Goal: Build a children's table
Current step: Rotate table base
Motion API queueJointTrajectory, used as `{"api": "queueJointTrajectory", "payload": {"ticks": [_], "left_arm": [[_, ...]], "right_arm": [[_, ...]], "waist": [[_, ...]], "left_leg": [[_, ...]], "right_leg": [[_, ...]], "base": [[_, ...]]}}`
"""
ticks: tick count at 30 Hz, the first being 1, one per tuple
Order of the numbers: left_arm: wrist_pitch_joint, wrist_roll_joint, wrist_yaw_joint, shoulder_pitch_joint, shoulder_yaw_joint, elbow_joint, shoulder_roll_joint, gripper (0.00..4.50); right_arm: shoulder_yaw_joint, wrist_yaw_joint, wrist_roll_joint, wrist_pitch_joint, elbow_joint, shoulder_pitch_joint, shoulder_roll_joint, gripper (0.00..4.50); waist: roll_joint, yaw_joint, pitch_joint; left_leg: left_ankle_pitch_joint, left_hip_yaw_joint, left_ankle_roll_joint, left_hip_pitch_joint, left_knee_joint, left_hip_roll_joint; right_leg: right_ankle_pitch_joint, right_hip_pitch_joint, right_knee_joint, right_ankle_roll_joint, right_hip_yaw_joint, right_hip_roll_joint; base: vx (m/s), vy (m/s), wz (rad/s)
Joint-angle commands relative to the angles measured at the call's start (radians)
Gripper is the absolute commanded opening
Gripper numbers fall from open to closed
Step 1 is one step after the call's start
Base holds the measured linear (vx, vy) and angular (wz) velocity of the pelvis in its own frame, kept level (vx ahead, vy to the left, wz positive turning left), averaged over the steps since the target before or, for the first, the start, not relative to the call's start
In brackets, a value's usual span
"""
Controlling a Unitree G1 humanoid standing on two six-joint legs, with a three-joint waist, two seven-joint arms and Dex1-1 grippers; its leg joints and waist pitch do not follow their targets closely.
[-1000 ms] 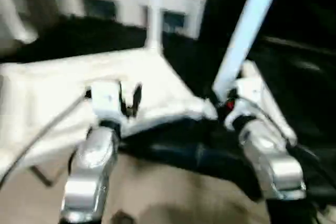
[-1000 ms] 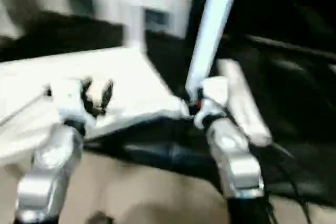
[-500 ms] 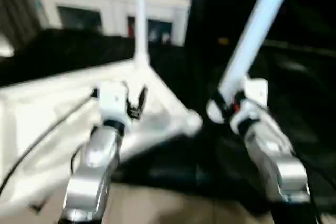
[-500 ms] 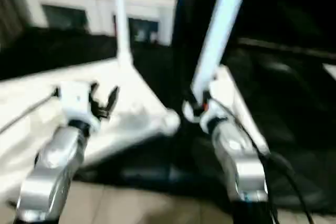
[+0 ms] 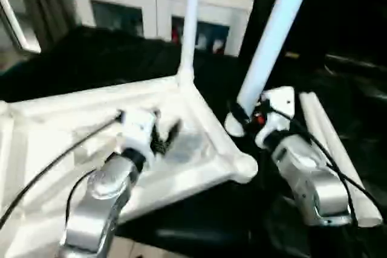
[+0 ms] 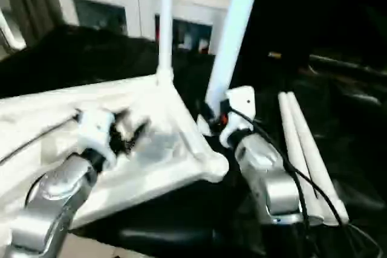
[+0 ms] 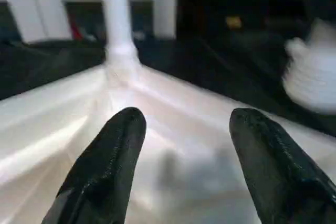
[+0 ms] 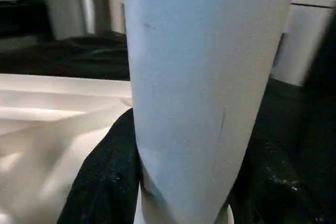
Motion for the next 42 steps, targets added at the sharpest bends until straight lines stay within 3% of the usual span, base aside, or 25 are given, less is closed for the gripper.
{"api": "queueJointTrajectory", "payload": {"ticks": [1, 2, 3, 4, 6, 11, 13, 15, 19, 21, 23, 24, 25, 28, 32, 38, 42], "left_arm": [[0.036, -0.008, -0.056, 0.006, -0.022, -0.001, 0.021, 3.31], [0.036, -0.008, -0.056, 0.006, -0.022, -0.001, 0.021, 3.38], [0.048, -0.016, -0.091, 0.002, -0.035, 0.006, 0.041, 3.38], [0.063, -0.035, -0.126, -0.003, -0.046, 0.007, 0.056, 3.44], [0.099, -0.077, -0.206, -0.021, -0.074, 0.01, 0.089, 3.74], [0.217, -0.116, -0.347, -0.113, -0.169, 0.063, 0.148, 3.91], [0.234, -0.096, -0.37, -0.157, -0.203, 0.092, 0.148, 4.23], [0.246, -0.06, -0.373, -0.202, -0.237, 0.127, 0.14, 4.24], [0.291, -0.019, -0.37, -0.289, -0.298, 0.196, 0.136, 4.36], [0.332, -0.027, -0.377, -0.31, -0.315, 0.204, 0.142, 4.36], [0.369, -0.046, -0.389, -0.313, -0.318, 0.192, 0.145, 4.02], [0.379, -0.053, -0.394, -0.313, -0.319, 0.186, 0.147, 4.02], [0.406, -0.069, -0.406, -0.313, -0.321, 0.171, 0.147, 3.99], [0.453, -0.079, -0.41, -0.316, -0.321, 0.151, 0.142, 3.65], [0.496, -0.085, -0.392, -0.336, -0.315, 0.14, 0.116, 3.38], [0.48, -0.083, -0.379, -0.365, -0.323, 0.102, 0.099, 3.09], [0.471, -0.046, -0.373, -0.383, -0.347, 0.086, 0.114, 3.03]], "right_arm": [[-0.001, 0.019, 0.012, 0.011, 0.013, -0.019, -0.018, 1.88], [-0.001, 0.019, 0.012, 0.011, 0.013, -0.019, -0.018, 1.88], [-0.003, 0.026, 0.01, 0.014, 0.025, -0.028, -0.027, 1.88], [-0.006, 0.031, 0.008, 0.013, 0.033, -0.033, -0.032, 1.88], [-0.011, 0.042, 0.006, 0.021, 0.045, -0.044, -0.042, 1.88], [-0.005, 0.107, 0.021, 0.055, 0.064, -0.056, -0.091, 1.88], [-0.005, 0.127, 0.022, 0.055, 0.069, -0.059, -0.111, 1.88], [-0.007, 0.142, 0.019, 0.047, 0.073, -0.06, -0.129, 1.88], [-0.022, 0.148, 0.015, 0.036, 0.078, -0.058, -0.153, 1.88], [-0.03, 0.15, 0.017, 0.041, 0.072, -0.049, -0.157, 1.88], [-0.032, 0.148, 0.017, 0.043, 0.064, -0.04, -0.16, 1.88], [-0.032, 0.147, 0.017, 0.044, 0.061, -0.037, -0.161, 1.88], [-0.034, 0.146, 0.018, 0.046, 0.056, -0.031, -0.164, 1.88], [-0.04, 0.14, 0.019, 0.049, 0.051, -0.022, -0.166, 1.88], [-0.044, 0.132, 0.018, 0.044, 0.048, -0.015, -0.169, 1.88], [-0.051, 0.121, 0.013, 0.036, 0.043, -0.01, -0.169, 1.88], [-0.055, 0.118, 0.014, 0.04, 0.037, -0.005, -0.168, 1.88]], "waist": [[0.023, -0.006, -0.034], [0.026, -0.006, -0.028], [0.023, -0.009, -0.014], [0.022, -0.011, -0.011], [0.02, -0.012, -0.012], [0.018, -0.012, -0.014], [0.017, -0.013, -0.014], [0.016, -0.009, -0.018], [0.027, -0.004, -0.022], [0.024, -0.004, -0.024], [0.03, -0.003, -0.029], [0.03, -0.003, -0.029], [0.034, 0.0, -0.032], [0.031, 0.001, -0.034], [0.04, 0.004, -0.03], [0.043, 0.004, -0.024], [0.044, 0.004, -0.024]], "left_leg": [[-0.206, -0.012, -0.001, 0.023, -0.095, 0.083], [-0.268, -0.011, -0.019, 0.031, -0.098, 0.085], [-0.389, -0.007, -0.046, 0.044, -0.102, 0.086], [-0.454, -0.009, -0.067, 0.053, -0.102, 0.083], [-0.45, -0.012, -0.077, 0.046, -0.105, 0.084], [-0.371, -0.009, -0.068, 0.031, -0.111, 0.084], [-0.361, -0.006, -0.065, 0.032, -0.11, 0.084], [-0.342, -0.005, -0.061, 0.033, -0.107, 0.083], [-0.274, -0.002, -0.052, 0.028, -0.107, 0.086], [-0.264, 0.0, -0.048, 0.027, -0.106, 0.086], [-0.208, 0.002, -0.04, 0.02, -0.103, 0.087], [-0.208, 0.002, -0.04, 0.02, -0.103, 0.087], [-0.152, 0.006, -0.026, 0.021, -0.097, 0.085], [-0.081, 0.011, 0.0, 0.019, -0.095, 0.084], [-0.09, 0.012, 0.009, 0.021, -0.097, 0.086], [-0.146, 0.01, -0.006, 0.024, -0.101, 0.088], [-0.122, 0.011, 0.001, 0.022, -0.1, 0.088]], "right_leg": [[-0.133, 0.06, -0.086, -0.163, 0.033, -0.075], [-0.212, 0.053, -0.09, -0.159, 0.033, -0.076], [-0.383, 0.038, -0.11, -0.134, 0.031, -0.076], [-0.506, 0.034, -0.121, -0.101, 0.029, -0.081], [-0.552, 0.04, -0.129, -0.065, 0.027, -0.09], [-0.496, 0.05, -0.123, -0.06, 0.022, -0.098], [-0.491, 0.049, -0.125, -0.067, 0.023, -0.099], [-0.484, 0.05, -0.123, -0.066, 0.023, -0.099], [-0.371, 0.059, -0.113, -0.107, 0.024, -0.099], [-0.342, 0.061, -0.11, -0.12, 0.024, -0.098], [-0.247, 0.071, -0.1, -0.16, 0.024, -0.098], [-0.247, 0.071, -0.1, -0.16, 0.024, -0.098], [-0.163, 0.073, -0.093, -0.186, 0.025, -0.097], [-0.066, 0.082, -0.085, -0.218, 0.023, -0.094], [-0.1, 0.082, -0.09, -0.228, 0.022, -0.095], [-0.196, 0.08, -0.1, -0.208, 0.022, -0.096], [-0.169, 0.08, -0.098, -0.208, 0.023, -0.095]], "base": [[-0.056, -0.023, 0.02], [-0.06, -0.01, 0.08], [-0.06, -0.01, 0.08], [-0.064, -0.003, 0.08], [-0.059, 0.004, 0.02], [0.0, 0.0, 0.0], [0.0, 0.0, 0.0], [0.0, 0.0, 0.0], [0.0, 0.0, 0.0], [0.0, 0.0, 0.0], [0.0, 0.0, 0.0], [0.0, 0.0, 0.0], [0.053, -0.007, 0.0], [0.0, 0.0, 0.0], [0.0, 0.0, 0.0], [0.0, 0.0, 0.0], [0.0, 0.0, 0.0]]}}
